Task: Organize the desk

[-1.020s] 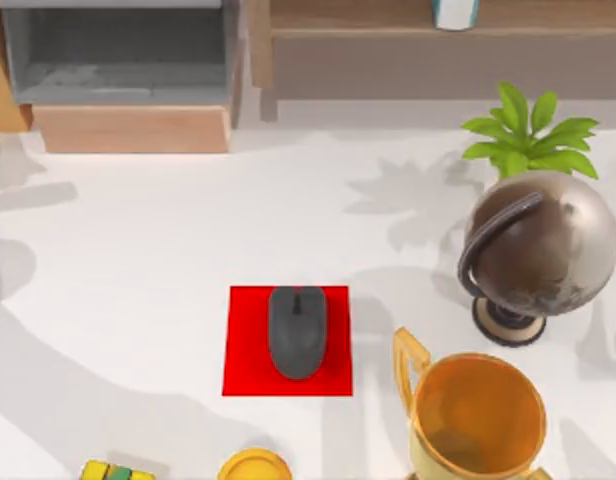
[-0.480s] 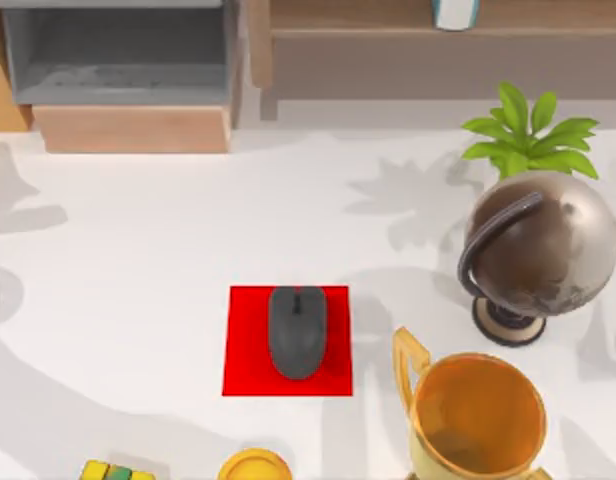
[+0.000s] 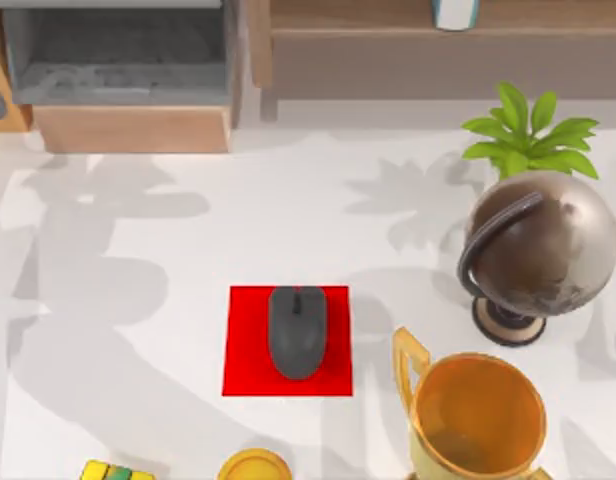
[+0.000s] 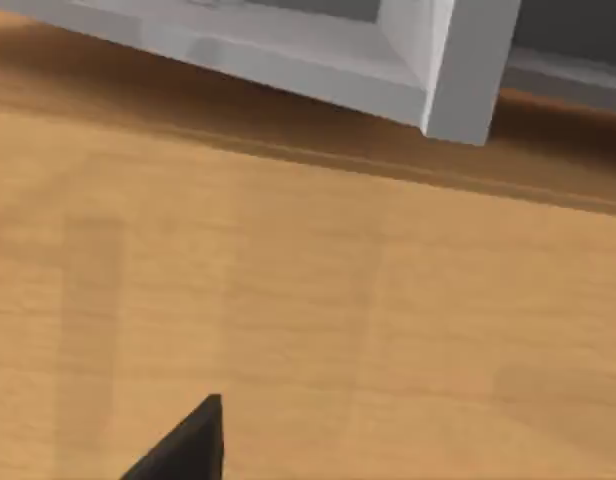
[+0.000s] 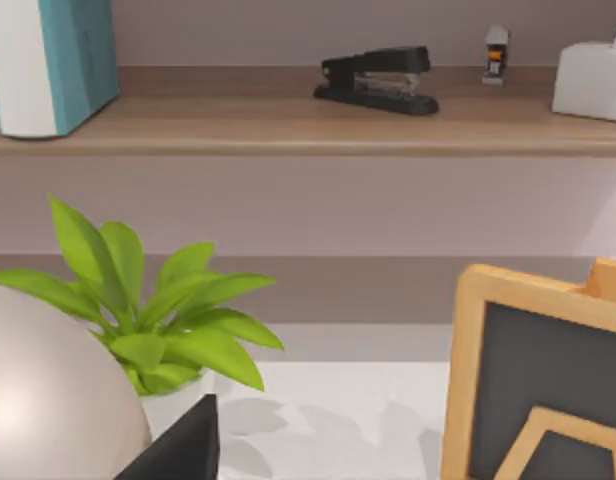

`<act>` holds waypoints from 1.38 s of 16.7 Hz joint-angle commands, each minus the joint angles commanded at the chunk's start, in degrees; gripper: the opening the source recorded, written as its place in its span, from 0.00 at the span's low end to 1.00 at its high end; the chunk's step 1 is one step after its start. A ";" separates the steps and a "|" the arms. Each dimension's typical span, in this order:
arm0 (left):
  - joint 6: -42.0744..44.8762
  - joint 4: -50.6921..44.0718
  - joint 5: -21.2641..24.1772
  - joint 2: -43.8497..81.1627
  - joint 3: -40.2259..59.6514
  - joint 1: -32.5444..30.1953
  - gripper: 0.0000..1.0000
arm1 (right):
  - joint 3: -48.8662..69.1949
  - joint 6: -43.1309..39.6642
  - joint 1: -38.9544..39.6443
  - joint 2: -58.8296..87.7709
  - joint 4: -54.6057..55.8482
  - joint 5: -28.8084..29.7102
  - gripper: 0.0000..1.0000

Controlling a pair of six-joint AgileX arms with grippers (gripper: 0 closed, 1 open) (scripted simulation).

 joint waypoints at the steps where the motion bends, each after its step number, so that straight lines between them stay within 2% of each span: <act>1: -2.81 -0.23 -2.25 -1.93 -0.75 -3.75 1.00 | 0.00 0.00 0.00 0.00 0.00 0.00 1.00; 7: -23.40 -5.60 -18.82 -7.29 -2.42 -31.43 1.00 | 0.00 0.00 0.00 0.00 0.00 0.00 1.00; 12: -42.28 -13.89 -34.44 -3.77 9.29 -49.93 1.00 | 0.00 0.00 0.00 0.00 0.00 0.00 1.00; 17: -59.72 -25.33 -48.95 6.06 31.65 -58.80 1.00 | 0.00 0.00 0.00 0.00 0.00 0.00 1.00; 23: -75.32 -37.82 -61.65 19.03 57.11 -62.34 1.00 | 0.00 0.00 0.00 0.00 0.00 0.00 1.00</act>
